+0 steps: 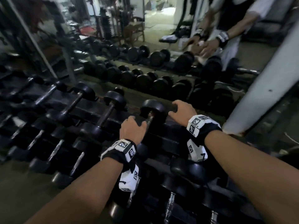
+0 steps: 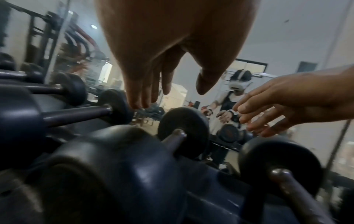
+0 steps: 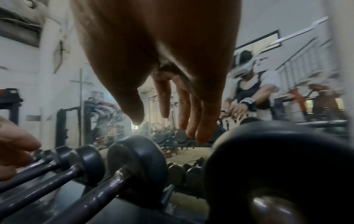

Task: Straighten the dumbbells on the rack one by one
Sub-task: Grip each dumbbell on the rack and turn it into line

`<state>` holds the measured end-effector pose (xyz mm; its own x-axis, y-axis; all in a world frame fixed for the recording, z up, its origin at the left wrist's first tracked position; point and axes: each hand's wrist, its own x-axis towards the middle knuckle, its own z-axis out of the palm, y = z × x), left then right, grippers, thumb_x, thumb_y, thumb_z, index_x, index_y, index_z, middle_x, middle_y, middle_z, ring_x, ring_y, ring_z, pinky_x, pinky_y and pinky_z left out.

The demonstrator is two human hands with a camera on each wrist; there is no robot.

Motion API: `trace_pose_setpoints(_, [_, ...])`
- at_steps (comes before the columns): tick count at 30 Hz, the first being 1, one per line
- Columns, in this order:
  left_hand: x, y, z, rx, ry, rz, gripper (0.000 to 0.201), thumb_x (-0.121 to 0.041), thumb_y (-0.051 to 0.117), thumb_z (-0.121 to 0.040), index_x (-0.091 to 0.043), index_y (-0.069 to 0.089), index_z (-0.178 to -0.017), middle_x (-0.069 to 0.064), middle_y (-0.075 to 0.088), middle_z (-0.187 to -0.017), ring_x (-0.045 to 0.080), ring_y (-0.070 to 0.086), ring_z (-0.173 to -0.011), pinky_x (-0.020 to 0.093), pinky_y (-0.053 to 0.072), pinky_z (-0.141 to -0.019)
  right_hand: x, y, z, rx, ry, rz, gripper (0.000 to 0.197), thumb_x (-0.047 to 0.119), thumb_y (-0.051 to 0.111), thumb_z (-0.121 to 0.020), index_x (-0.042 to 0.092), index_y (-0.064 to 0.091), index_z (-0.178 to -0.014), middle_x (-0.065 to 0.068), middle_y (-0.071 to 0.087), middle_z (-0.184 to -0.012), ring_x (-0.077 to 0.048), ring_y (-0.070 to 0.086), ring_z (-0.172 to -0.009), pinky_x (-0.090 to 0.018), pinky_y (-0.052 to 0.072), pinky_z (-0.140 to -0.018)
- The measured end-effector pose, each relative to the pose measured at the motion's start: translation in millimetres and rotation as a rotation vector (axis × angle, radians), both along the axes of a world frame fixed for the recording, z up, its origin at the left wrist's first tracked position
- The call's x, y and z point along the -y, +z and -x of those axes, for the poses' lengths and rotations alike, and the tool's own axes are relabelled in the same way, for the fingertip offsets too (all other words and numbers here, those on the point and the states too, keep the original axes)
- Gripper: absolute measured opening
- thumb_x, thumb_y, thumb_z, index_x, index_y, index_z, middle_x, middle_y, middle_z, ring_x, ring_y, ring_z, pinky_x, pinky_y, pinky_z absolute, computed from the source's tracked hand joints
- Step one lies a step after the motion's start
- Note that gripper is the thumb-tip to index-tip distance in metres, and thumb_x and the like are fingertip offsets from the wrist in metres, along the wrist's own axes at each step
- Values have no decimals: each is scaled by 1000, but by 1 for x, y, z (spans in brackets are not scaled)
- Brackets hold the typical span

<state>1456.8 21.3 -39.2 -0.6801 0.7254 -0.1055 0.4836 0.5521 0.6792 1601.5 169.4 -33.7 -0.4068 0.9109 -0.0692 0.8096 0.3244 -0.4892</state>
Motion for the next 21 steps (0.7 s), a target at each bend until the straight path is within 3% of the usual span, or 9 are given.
trace_pose_setpoints(7, [-14,9,-58,2,-392,-29,47,-40,58,-90,-14,59,-130,11,67,-123,30,58,-119,33,44,-97,64,6,-108,21,-363,-20,45,32,61,-86,15,58,-128,-13,64,-126,-32,59,-117,-36,45,-97])
trace_pose_setpoints(13, [-14,9,-131,76,-596,-29,37,-37,60,-88,-14,65,-117,9,71,-109,30,62,-111,31,45,-94,120,10,-200,83,-654,-60,36,30,61,-83,15,65,-115,-17,68,-117,-37,62,-110,-39,48,-89])
trace_pose_setpoints(17, [-21,10,-177,71,-680,-38,48,-39,62,-86,-14,61,-127,11,68,-122,30,58,-120,34,43,-102,135,12,-257,90,-835,-55,37,33,59,-83,14,62,-114,-19,64,-118,-39,59,-112,-41,49,-92])
trace_pose_setpoints(21, [-36,11,-218,50,-689,-46,54,-42,64,-84,-9,59,-126,10,67,-123,31,58,-119,33,43,-98,133,9,-305,85,-937,-34,47,37,63,-82,12,55,-121,-22,58,-124,-42,55,-116,-44,47,-97])
